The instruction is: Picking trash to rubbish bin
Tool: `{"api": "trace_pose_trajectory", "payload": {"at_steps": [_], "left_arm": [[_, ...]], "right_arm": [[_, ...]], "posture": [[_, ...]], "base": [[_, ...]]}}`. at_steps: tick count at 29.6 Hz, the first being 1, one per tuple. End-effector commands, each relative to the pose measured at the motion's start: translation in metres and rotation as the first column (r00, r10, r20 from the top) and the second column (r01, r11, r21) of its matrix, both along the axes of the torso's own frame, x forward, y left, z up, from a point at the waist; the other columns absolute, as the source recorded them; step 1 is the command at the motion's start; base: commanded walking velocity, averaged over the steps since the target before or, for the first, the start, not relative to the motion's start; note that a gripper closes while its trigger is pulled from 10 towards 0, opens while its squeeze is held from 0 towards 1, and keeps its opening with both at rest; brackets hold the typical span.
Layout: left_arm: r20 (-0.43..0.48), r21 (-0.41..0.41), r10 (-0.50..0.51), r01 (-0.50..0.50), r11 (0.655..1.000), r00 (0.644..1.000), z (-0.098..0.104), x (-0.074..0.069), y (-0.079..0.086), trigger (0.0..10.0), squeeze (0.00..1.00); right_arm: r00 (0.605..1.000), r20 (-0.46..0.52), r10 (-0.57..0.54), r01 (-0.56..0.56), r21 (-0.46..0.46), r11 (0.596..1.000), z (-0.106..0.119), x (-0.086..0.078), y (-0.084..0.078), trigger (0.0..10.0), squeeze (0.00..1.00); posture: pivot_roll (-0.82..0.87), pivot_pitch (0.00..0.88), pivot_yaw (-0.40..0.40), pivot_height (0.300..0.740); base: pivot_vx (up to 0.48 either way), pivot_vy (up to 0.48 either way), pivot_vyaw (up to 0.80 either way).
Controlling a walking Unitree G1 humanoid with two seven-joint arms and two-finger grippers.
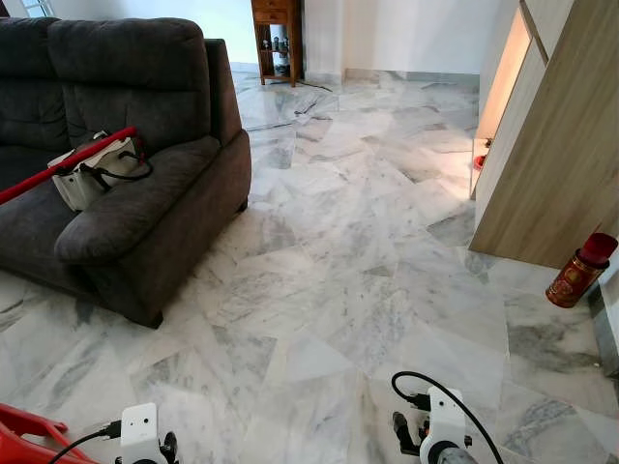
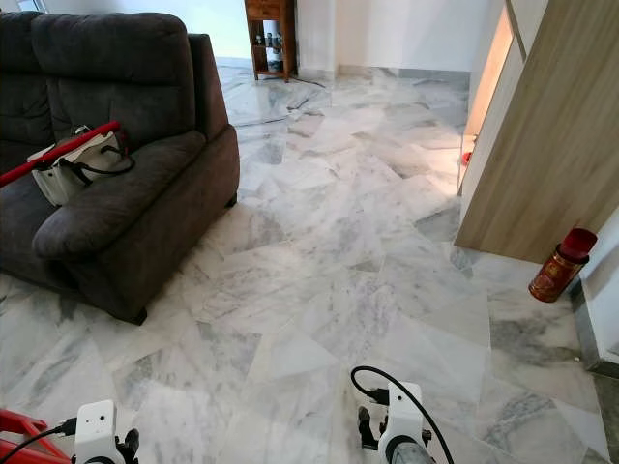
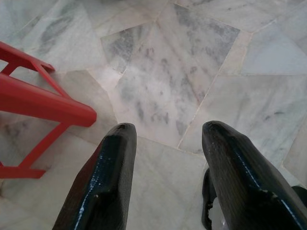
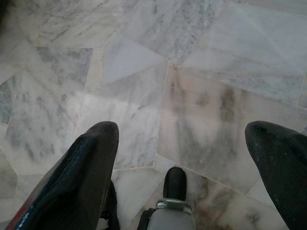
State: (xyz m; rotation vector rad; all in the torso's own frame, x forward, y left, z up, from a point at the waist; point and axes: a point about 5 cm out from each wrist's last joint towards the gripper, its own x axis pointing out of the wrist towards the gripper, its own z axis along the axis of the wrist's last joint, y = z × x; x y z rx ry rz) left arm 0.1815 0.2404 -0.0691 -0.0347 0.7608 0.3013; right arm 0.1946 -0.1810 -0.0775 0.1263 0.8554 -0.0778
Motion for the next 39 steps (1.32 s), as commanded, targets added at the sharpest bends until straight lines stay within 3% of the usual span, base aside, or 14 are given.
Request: {"api": "trace_pose_trajectory", "payload": {"at_steps": [1,11,12,14,22,29,32,36,39], "left_arm": [[-0.111,-0.196,-0.149,0.125,0.972,0.983,-0.020,-0.010,-0.063,10.0,0.00],[-0.110,-0.198,-0.149,0.125,0.972,0.983,-0.020,-0.010,-0.063,10.0,0.00],[-0.078,-0.218,-0.168,0.147,0.965,0.983,-0.015,0.002,-0.070,10.0,0.00],[-0.028,-0.237,-0.203,0.191,0.953,0.979,-0.006,0.020,-0.081,10.0,0.00],[-0.016,-0.218,-0.176,0.169,0.961,0.984,-0.003,0.026,-0.080,10.0,0.00],[-0.014,-0.157,-0.202,0.197,0.968,0.979,0.000,0.030,-0.075,10.0,0.00],[0.019,-0.059,-0.217,0.218,0.974,0.976,0.008,0.041,-0.059,10.0,0.00],[0.029,-0.034,-0.217,0.218,0.975,0.976,0.012,0.044,-0.052,10.0,0.00],[0.030,-0.009,-0.211,0.211,0.977,0.977,0.015,0.048,-0.044,10.0,0.00]], "right_arm": [[0.998,0.040,0.046,-0.050,0.118,0.992,0.019,0.023,-0.036,10.0,0.00],[0.998,0.038,0.048,-0.052,0.116,0.992,0.020,0.023,-0.035,10.0,0.00],[0.999,0.038,0.020,-0.025,0.121,0.992,0.018,0.021,-0.035,10.0,0.00],[0.999,0.039,-0.022,0.017,0.127,0.992,0.017,0.020,-0.036,10.0,0.00],[0.997,0.065,-0.034,0.027,0.109,0.994,0.022,0.027,-0.037,10.0,0.00],[0.996,0.076,-0.046,0.037,0.108,0.993,0.025,0.031,-0.040,10.0,0.00],[0.993,0.092,-0.068,0.060,0.094,0.994,0.026,0.034,-0.038,10.0,0.00],[0.992,0.101,-0.073,0.067,0.060,0.996,0.026,0.034,-0.038,10.0,0.00],[0.993,0.071,-0.091,0.083,0.102,0.991,0.021,0.028,-0.035,10.0,0.00]], "posture": [[0.08,0.000,-0.145,0.740],[0.08,0.000,-0.146,0.740],[-0.01,0.000,-0.095,0.740],[-0.01,0.000,-0.098,0.740],[-0.01,0.000,-0.101,0.740],[-0.02,0.000,-0.096,0.740],[-0.01,0.000,-0.052,0.740],[-0.01,0.000,-0.032,0.740],[-0.01,0.000,-0.021,0.740]], "base": [[0.000,0.000,0.00],[0.000,0.000,0.00],[0.000,0.000,0.00],[0.000,0.000,0.00],[0.000,0.000,0.00],[0.000,0.000,0.00],[0.000,0.000,0.00],[0.000,0.000,0.00],[0.000,0.000,0.00]]}}
